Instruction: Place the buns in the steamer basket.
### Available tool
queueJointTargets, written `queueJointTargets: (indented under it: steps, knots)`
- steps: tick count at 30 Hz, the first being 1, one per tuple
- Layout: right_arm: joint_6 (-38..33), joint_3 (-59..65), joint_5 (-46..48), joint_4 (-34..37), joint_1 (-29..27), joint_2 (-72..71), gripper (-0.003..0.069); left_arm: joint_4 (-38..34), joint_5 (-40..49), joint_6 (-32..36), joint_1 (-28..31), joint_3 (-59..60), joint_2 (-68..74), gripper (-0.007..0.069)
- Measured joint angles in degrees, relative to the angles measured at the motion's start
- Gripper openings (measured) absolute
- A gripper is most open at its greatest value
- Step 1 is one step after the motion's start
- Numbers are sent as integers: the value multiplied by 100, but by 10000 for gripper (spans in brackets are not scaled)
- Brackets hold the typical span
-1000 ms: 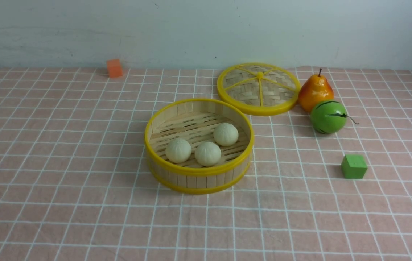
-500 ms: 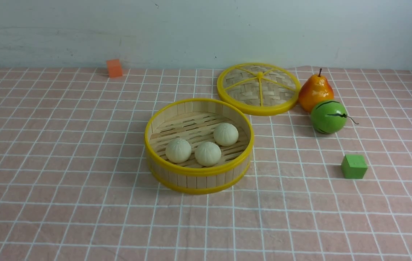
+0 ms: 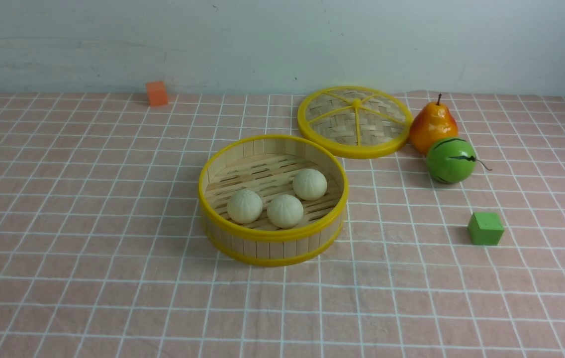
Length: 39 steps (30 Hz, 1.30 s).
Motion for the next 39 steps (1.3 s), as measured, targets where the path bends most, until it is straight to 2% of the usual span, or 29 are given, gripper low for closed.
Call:
queueJointTargets:
  steps: [7,12,14,16,20,23,25,26,29,33,39]
  knots:
    - [0,-2,7,0,0,0,7,42,-74,0,0,98,0,76]
    - [0,-6,13,-5,0,0,11,-48,-1025,0,27,594,-99,74]
    - [0,-6,13,-10,0,0,14,-28,-2245,0,310,1198,-388,30]
    - [0,-6,13,-10,0,0,17,-24,-3063,0,585,1647,-688,-9]
    - [0,-6,14,-10,0,0,23,-201,-5210,0,1467,3016,-1479,-14]
    - [0,-6,19,-10,0,0,29,-463,-6194,0,2015,3840,-2035,-14]
    - [0,-6,19,-5,0,0,32,-565,-6463,0,2399,4252,-2365,-14]
    - [0,-6,19,-5,0,0,32,-578,-6473,0,2435,4291,-2435,-14]
    - [0,-6,19,-5,0,0,38,-620,-6325,0,3020,4794,-3001,-14]
    - [0,-6,19,-5,0,0,44,-627,-5762,0,3450,5080,-3313,-14]
    - [0,-6,19,-11,0,0,53,-661,-5073,263,3583,5228,-3325,-14]
